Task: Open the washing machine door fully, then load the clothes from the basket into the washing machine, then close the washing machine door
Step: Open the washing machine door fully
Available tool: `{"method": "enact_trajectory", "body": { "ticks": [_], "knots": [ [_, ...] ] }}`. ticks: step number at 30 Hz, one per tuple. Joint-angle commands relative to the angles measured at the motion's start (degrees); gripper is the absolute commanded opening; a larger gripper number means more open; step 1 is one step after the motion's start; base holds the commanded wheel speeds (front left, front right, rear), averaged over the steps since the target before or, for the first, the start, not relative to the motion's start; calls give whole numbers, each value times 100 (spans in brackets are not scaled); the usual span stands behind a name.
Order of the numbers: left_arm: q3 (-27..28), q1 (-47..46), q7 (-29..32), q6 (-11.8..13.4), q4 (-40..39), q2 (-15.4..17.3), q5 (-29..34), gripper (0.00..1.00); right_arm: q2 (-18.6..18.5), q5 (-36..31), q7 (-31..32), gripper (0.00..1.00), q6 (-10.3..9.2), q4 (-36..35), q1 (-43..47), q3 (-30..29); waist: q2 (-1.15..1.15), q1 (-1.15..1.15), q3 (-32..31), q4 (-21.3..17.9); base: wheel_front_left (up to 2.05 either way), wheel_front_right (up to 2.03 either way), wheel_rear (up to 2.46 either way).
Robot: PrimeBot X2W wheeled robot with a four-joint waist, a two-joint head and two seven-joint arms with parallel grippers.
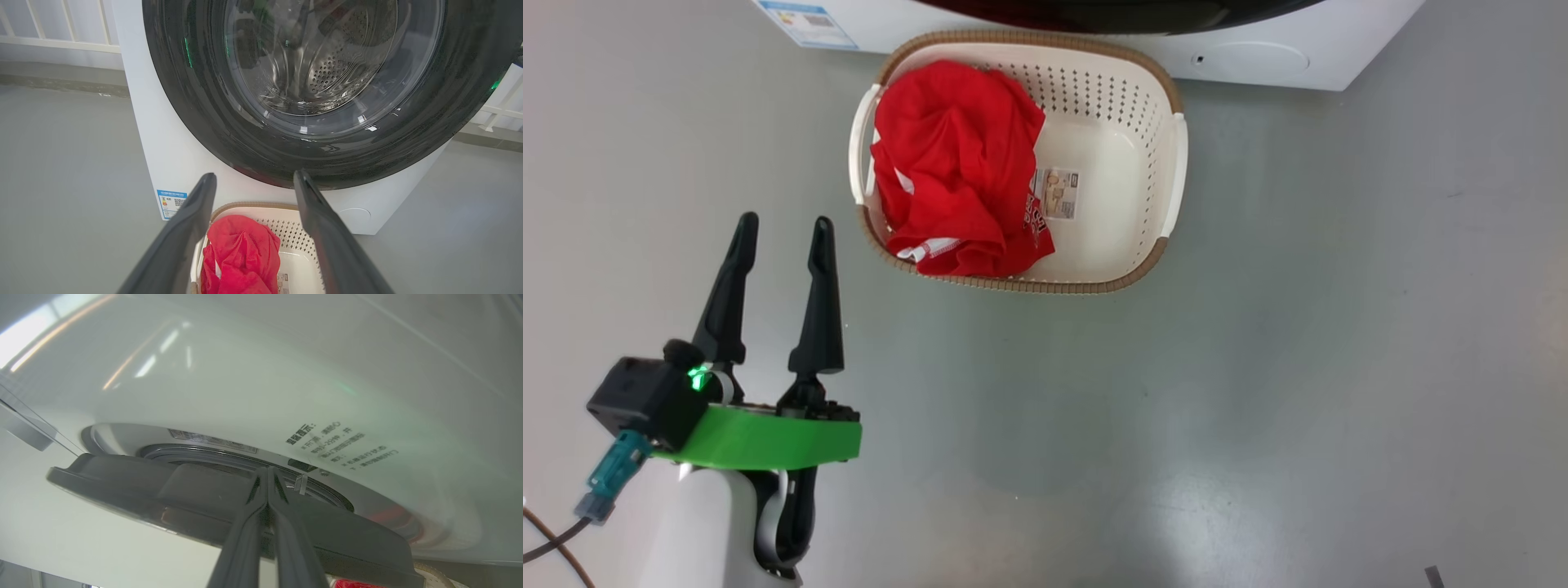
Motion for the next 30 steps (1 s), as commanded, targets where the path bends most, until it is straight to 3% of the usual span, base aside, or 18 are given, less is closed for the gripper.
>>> {"method": "enact_trajectory", "body": {
  "ticks": [1,19,30],
  "knots": [
    [158,-61,-46,-18,-160,115,-45,100,35,19,69,0,9,-100,-107,-8,0,0,57,39,0,0,0],
    [87,-62,-46,4,-78,115,-193,100,146,-70,549,0,9,367,-580,21,0,0,144,223,0,0,0],
    [97,100,-46,7,74,115,-154,100,287,13,960,0,9,560,-99,92,0,0,-298,205,0,0,0]
  ]
}}
